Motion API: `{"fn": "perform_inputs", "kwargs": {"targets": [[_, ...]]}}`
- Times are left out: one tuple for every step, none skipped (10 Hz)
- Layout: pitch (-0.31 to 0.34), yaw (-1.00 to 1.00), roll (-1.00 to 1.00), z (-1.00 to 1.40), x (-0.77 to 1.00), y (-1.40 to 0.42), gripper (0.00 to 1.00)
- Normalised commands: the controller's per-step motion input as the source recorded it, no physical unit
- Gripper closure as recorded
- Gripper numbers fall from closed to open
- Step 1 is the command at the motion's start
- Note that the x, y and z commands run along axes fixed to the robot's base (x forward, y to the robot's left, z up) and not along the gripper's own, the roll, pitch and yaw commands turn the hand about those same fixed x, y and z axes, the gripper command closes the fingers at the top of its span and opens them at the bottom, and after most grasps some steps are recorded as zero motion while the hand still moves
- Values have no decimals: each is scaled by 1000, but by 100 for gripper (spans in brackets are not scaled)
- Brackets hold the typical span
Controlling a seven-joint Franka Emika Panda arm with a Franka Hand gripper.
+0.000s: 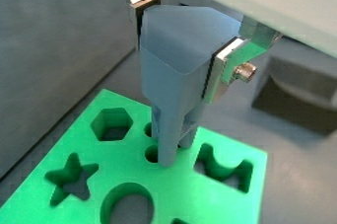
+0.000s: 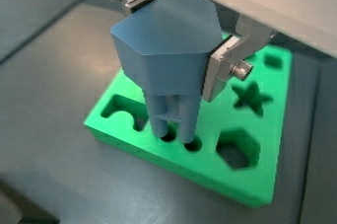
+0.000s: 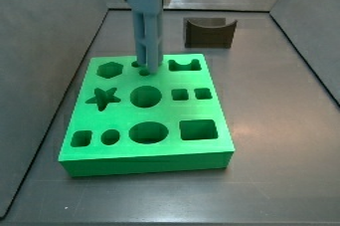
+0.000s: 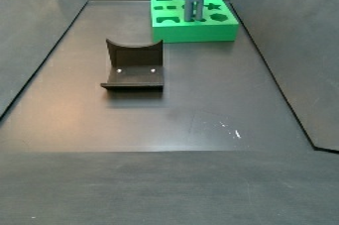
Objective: Insert the 3 prong object.
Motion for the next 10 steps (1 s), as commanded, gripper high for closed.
{"fn": "perform_inputs", "kwargs": {"targets": [[93,-694,120,-189,-129,0,100],[119,-677,129,-151,-71,0,100],[86,-580,147,-189,-257,0,100],[16,-289,159,-200,-340,-6,100],[0,-66,73,-409,0,-86,100],[-89,0,0,-714,254,-51,100],[-109,0,-157,-803,277,0,100],[-80,-23,-183,-746,303,40,100],[-41,-177,-240,-591,306,129,100],[-61,0,0,-206,51,0,100]]}}
